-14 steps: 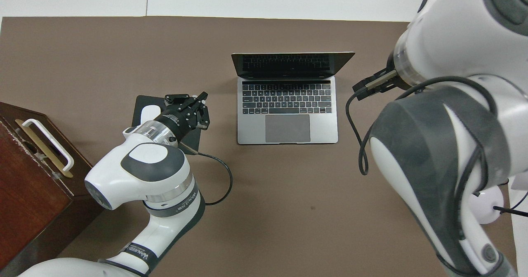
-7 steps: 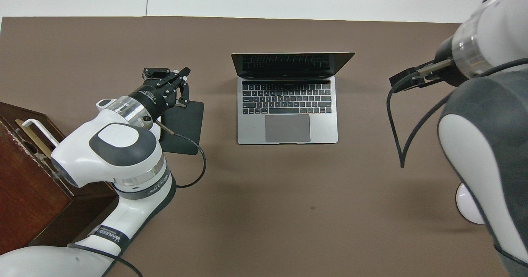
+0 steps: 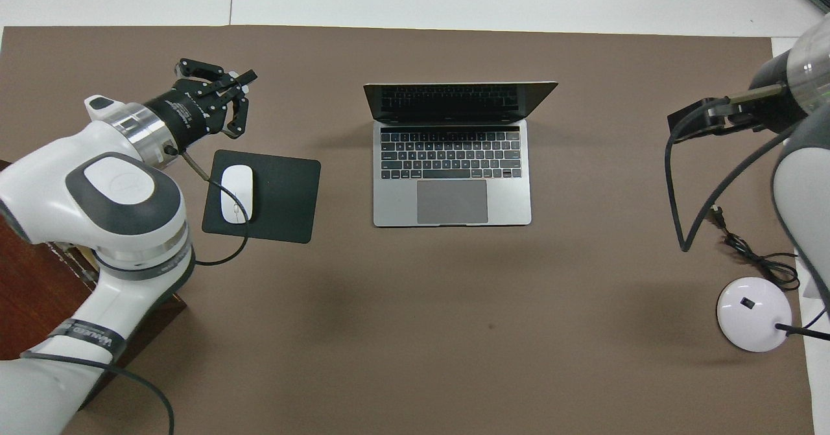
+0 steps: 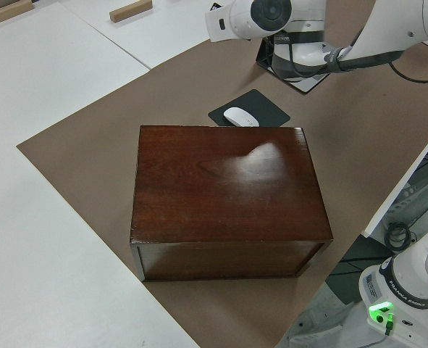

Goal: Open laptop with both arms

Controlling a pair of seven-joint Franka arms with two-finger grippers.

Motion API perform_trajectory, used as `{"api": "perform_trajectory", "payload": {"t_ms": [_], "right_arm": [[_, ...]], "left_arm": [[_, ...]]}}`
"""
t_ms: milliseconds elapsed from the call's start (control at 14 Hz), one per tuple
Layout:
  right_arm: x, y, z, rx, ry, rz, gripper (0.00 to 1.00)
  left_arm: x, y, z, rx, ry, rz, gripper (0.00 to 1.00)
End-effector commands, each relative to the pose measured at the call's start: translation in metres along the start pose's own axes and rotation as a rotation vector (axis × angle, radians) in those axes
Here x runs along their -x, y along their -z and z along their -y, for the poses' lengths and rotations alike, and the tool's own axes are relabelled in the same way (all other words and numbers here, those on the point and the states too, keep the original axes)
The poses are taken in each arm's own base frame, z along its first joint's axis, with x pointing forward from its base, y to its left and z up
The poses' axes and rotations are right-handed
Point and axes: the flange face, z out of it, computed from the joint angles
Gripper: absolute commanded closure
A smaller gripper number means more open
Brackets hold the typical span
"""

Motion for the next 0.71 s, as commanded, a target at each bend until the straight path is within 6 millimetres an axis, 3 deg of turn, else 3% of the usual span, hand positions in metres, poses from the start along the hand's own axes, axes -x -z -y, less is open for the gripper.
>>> {"api": "perform_trajectory", "payload": {"t_ms": [0,356,499,642], "right_arm": [[0.009,0.002,-0.010,-0.053,-0.046,0.022,0.00],[0.017,-0.007,-0.028,-0.054,-0.107,0.045,0.00],[0.030,-0.014,-0.031,-0.052,-0.114,0.062,0.00],[0.042,-0.015,-0.029,-0.049,-0.112,0.044,0.00]], "left_arm": [[-0.004,0.009,-0.033,-0.094,-0.144,-0.014,1.00],[0.001,0.043,-0.073,-0.268,-0.381,-0.112,1.00],[0.012,0.061,-0.086,-0.347,-0.497,-0.179,1.00],[0.004,0.084,-0.108,-0.443,-0.546,-0.239,1.00]]}}
